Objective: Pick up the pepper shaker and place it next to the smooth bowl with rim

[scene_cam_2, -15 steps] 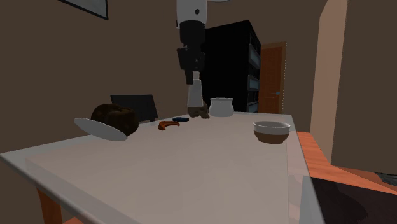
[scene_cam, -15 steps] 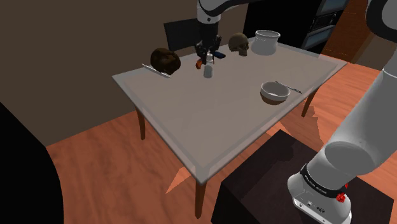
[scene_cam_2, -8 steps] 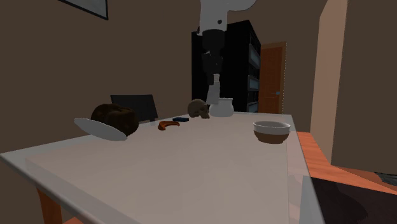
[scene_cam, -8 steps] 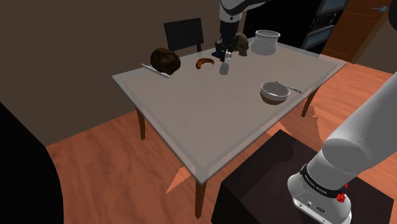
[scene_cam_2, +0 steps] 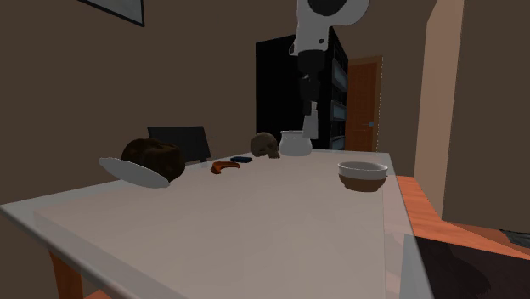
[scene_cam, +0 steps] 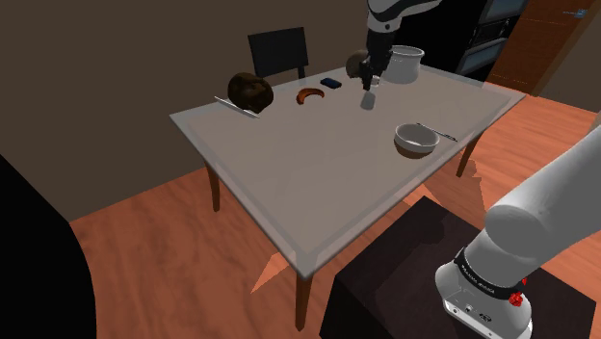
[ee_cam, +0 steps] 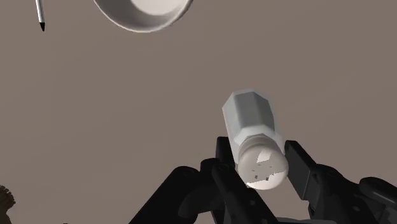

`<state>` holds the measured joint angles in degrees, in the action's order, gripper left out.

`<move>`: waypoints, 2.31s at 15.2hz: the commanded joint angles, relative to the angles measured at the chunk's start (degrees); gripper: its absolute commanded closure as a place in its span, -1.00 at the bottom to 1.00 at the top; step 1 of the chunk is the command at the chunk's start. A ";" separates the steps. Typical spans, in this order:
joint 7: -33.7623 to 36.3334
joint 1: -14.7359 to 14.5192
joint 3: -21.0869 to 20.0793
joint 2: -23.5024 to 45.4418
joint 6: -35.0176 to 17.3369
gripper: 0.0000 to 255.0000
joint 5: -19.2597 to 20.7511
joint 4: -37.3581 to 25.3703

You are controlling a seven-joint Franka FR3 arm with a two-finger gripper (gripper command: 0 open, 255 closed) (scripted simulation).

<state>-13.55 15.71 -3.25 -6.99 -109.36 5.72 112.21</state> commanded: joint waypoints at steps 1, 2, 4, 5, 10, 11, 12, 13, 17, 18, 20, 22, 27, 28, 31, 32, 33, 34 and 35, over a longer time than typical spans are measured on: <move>-2.91 1.23 1.60 -0.53 -0.30 1.00 -0.05 0.57; -4.29 1.81 2.41 -0.75 -0.48 1.00 -0.05 0.84; -7.07 3.02 4.01 -1.02 -0.81 1.00 -0.05 1.18; -8.47 3.61 4.82 -1.07 -0.97 1.00 -0.05 1.25; -15.48 6.58 8.87 -0.45 -1.59 1.00 -0.18 0.63; -16.90 7.16 9.68 -0.15 -1.68 1.00 -0.25 0.31; -18.32 7.76 10.47 0.20 -1.76 1.00 -0.34 -0.07; -19.74 8.37 11.25 0.61 -1.83 1.00 -0.45 -0.52; -25.50 10.79 14.33 2.83 -1.97 1.00 -1.17 -3.00; -26.95 11.41 15.08 3.53 -1.96 1.00 -1.43 -3.79; -29.87 12.66 16.55 5.10 -1.88 1.00 -2.05 -5.58; -33.15 14.10 18.12 7.13 -1.68 1.00 -2.92 -7.92; -33.05 14.16 18.13 7.49 -5.46 1.00 -2.95 -4.47; -33.03 14.17 18.14 7.60 -6.22 1.00 -2.97 -3.83; -33.01 14.20 18.16 8.00 -8.46 1.00 -3.04 -1.97; -33.01 14.21 18.17 8.16 -9.21 1.00 -3.07 -1.38; -33.01 14.22 18.18 8.33 -9.96 1.00 -3.10 -0.80; -33.01 14.23 18.19 8.51 -10.70 1.00 -3.14 -0.23; -33.02 14.25 18.20 8.70 -11.44 1.00 -3.18 0.32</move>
<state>-46.54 29.94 14.95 1.24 -120.12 2.66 112.35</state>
